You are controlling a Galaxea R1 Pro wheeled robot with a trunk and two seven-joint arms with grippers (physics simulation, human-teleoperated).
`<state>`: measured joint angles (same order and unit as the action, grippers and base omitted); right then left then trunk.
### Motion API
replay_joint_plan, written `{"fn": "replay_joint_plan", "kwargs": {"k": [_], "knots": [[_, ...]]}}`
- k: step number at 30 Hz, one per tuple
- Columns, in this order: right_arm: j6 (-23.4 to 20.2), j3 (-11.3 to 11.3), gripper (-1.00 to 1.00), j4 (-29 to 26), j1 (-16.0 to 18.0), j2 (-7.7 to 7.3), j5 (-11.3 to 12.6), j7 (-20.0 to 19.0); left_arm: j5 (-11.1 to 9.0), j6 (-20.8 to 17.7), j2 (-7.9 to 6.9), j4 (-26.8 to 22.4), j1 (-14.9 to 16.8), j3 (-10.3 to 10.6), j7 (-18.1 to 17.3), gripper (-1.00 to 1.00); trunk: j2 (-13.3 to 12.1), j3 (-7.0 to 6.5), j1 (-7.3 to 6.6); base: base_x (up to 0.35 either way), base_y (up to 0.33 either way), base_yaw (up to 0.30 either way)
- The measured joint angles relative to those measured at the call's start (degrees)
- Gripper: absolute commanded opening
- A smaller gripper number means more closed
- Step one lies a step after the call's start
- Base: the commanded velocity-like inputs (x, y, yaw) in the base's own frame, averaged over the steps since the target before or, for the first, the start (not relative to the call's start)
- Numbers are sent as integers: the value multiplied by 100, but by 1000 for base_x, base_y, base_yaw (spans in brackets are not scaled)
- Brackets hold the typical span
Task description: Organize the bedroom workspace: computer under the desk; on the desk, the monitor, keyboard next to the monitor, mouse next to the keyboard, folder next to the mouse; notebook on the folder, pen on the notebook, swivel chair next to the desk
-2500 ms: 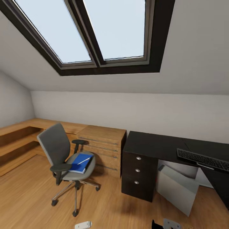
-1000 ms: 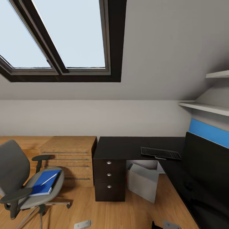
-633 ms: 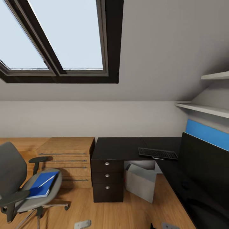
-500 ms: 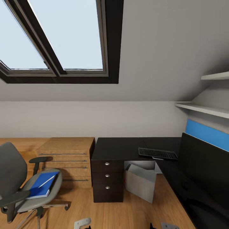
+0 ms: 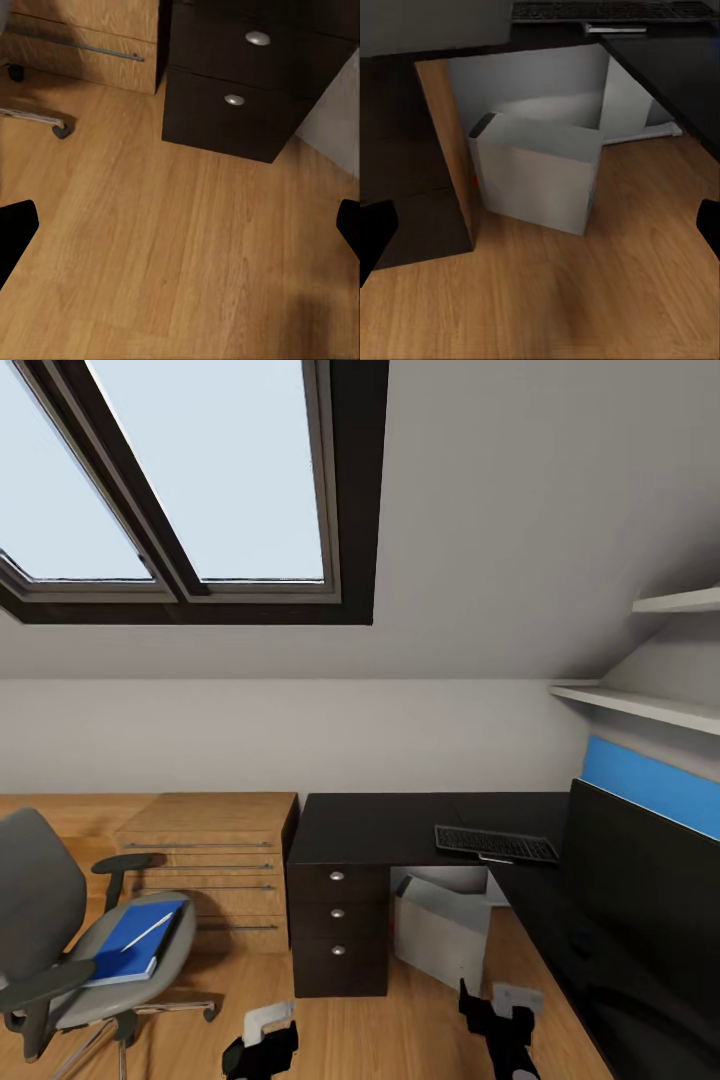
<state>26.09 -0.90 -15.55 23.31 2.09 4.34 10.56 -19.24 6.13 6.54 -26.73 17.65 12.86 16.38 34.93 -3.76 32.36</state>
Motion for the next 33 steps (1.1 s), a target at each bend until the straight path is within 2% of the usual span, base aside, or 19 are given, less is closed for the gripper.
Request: {"fn": "replay_joint_plan", "kwargs": {"k": [6, 7, 10, 11, 12, 15, 22, 33], "knots": [[-1021, -4, 100, -1225, -2, -3, 8, 113, -21, -867, -24, -805, 2, -6, -2, 100, 0, 0, 0, 0, 0, 0], [-1452, -3, 100, -1670, -1, -2, 10, 147, -17, -1100, -31, -1038, 2, -9, 3, 100, 0, -1, 0, 0, 0, 0], [-2176, 0, 100, -2376, -1, 0, 24, 210, -16, -1357, -37, -1392, 1, -13, 8, 100, 0, 1, 0, 0, 0, 0], [-2655, -3, 100, -2807, 1, 2, 29, 264, -17, -1464, -34, -1590, 2, -13, 9, 100, 0, 0, 0, 0, 0, 0], [-3675, -4, 100, -3564, 2, 5, 46, 395, -19, -1589, -30, -1844, 3, -13, 5, 100, -2, -1, 0, 0, 0, 0], [-4645, 31, 100, -4351, -1, 24, 163, 512, -26, -1653, -22, -1983, 2, -5, -2, 100, -1, 1, 0, 0, 0, 0], [-5070, 54, 100, -4596, -146, 42, 602, 591, -31, -1674, -37, -2018, 1, -4, -5, 100, -1, 1, 0, 0, 0, 0], [-5096, 52, 100, -4648, -334, 37, 716, 605, -21, -1675, -76, -2029, 2, 3, -7, 100, -1, -21, 0, 0, 0, -89]]}}
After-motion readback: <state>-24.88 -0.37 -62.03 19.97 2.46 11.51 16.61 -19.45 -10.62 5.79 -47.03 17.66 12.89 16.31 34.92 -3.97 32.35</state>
